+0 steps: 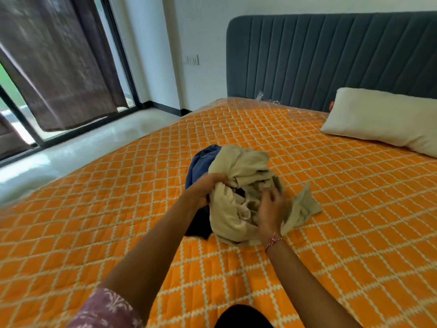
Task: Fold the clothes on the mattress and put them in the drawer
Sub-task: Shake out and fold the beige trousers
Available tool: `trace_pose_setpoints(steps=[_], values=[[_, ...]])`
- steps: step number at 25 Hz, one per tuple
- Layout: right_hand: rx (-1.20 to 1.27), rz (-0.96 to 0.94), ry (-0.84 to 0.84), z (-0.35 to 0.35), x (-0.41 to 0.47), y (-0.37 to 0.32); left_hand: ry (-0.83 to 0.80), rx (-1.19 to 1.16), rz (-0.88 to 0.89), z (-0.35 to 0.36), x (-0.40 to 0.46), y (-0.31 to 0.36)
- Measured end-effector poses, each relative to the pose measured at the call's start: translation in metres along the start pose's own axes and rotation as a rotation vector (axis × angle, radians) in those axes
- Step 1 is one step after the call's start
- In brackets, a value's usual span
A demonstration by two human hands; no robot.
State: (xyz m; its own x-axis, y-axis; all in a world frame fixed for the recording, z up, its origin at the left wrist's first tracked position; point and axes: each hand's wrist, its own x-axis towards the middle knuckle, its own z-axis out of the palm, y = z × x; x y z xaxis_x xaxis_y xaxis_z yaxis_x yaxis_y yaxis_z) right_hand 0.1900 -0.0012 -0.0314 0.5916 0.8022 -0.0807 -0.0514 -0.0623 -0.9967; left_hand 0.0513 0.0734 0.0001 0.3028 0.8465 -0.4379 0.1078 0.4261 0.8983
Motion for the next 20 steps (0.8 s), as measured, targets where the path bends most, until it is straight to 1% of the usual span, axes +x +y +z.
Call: trace_pose_setpoints(steps=[1,2,3,4,5,6,7,8,9,10,12,13,14,16,17,18,19,20], values=[[0.113,0.144,0.017,-0.005,0.002,-0.003,-0.035,0.016,0.025,-0.01,-0.016,0.004],[0.29,0.322,-0.085,-0.005,0.001,-0.004,-0.077,0.043,0.039,-0.021,-0.033,0.006],[0.451,0.475,-0.223,-0.003,0.002,-0.006,-0.131,0.083,0.043,-0.032,-0.049,0.01],[0.537,0.555,-0.32,0.002,-0.003,-0.01,-0.203,0.153,0.048,-0.044,-0.067,0.011],[0.598,0.56,-0.397,0.009,-0.01,-0.016,-0.29,0.233,0.047,-0.056,-0.085,0.011],[0.6,0.526,-0.419,0.018,-0.023,-0.027,-0.369,0.295,0.04,-0.068,-0.106,0.01],[0.586,0.502,-0.437,0.03,-0.038,-0.036,-0.411,0.321,0.027,-0.083,-0.127,0.005],[0.579,0.467,-0.459,0.041,-0.053,-0.046,-0.414,0.298,-0.002,-0.099,-0.145,-0.002],[0.574,0.436,-0.486,0.054,-0.069,-0.054,-0.377,0.255,-0.028,-0.115,-0.165,-0.01],[0.561,0.394,-0.509,0.065,-0.082,-0.062,-0.305,0.2,-0.046,-0.131,-0.183,-0.02],[0.552,0.345,-0.635,0.089,-0.117,-0.076,-0.042,0.027,-0.047,-0.165,-0.217,-0.04],[0.535,0.332,-0.738,0.099,-0.136,-0.083,0.086,-0.11,-0.004,-0.178,-0.23,-0.044],[0.487,0.323,-0.852,0.11,-0.156,-0.089,0.186,-0.266,0.078,-0.191,-0.244,-0.045],[0.332,0.304,-1.088,0.128,-0.194,-0.1,0.276,-0.524,0.328,-0.207,-0.275,-0.034],[0.237,0.286,-1.2,0.136,-0.21,-0.103,0.301,-0.597,0.44,-0.213,-0.293,-0.026],[0.152,0.262,-1.294,0.143,-0.225,-0.106,0.346,-0.613,0.496,-0.219,-0.309,-0.02],[0.088,0.226,-1.352,0.15,-0.239,-0.109,0.413,-0.61,0.494,-0.226,-0.324,-0.017],[0.03,0.17,-1.368,0.157,-0.25,-0.111,0.489,-0.588,0.472,-0.232,-0.336,-0.018]])
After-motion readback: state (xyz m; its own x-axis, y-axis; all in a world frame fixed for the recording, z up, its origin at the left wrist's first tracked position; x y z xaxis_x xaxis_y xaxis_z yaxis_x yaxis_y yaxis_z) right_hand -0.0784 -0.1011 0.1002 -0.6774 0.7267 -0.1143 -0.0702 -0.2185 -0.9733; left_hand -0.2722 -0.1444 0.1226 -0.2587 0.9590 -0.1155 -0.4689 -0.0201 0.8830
